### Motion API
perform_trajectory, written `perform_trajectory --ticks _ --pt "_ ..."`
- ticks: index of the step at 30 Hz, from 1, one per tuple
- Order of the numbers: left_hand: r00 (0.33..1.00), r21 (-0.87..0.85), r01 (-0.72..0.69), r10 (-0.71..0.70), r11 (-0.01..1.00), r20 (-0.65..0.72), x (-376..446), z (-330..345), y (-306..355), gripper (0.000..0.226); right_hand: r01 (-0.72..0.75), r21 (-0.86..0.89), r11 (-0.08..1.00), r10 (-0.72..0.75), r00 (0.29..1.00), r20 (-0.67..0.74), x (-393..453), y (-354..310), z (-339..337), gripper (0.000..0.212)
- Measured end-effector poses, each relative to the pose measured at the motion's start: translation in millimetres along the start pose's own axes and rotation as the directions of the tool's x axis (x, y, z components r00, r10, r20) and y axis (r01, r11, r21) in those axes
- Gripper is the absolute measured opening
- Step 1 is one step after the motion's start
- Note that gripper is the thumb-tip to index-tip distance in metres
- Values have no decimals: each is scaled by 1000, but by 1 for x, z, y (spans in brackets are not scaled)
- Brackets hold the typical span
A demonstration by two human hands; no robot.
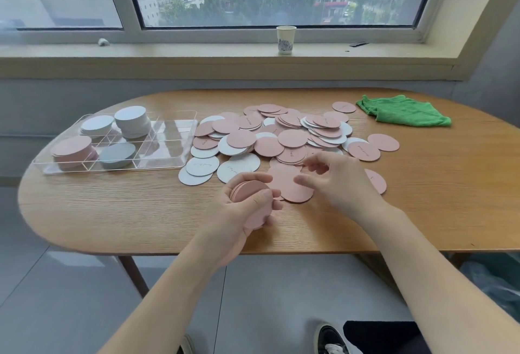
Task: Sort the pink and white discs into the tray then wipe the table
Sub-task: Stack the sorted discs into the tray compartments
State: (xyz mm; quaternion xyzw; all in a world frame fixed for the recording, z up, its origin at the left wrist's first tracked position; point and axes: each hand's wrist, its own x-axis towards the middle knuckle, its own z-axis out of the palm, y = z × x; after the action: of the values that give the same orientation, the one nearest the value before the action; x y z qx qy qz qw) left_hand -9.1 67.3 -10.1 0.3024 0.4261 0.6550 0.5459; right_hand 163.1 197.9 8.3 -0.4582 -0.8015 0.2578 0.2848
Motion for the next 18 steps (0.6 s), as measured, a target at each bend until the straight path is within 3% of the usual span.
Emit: perform_trajectory --ticks 6,15,18 --pt "1000 47 -30 30 998 0 -2 -15 4 38 -46 -118 992 71 974 215 4 -4 5 85" --pt "998 39 -18 15 999 61 -3 -24 7 47 -133 -122 984 166 933 320 11 -14 5 82" --pt "998 22 -15 14 1000 62 -2 -24 7 47 -112 -126 986 145 945 293 10 -15 3 65"
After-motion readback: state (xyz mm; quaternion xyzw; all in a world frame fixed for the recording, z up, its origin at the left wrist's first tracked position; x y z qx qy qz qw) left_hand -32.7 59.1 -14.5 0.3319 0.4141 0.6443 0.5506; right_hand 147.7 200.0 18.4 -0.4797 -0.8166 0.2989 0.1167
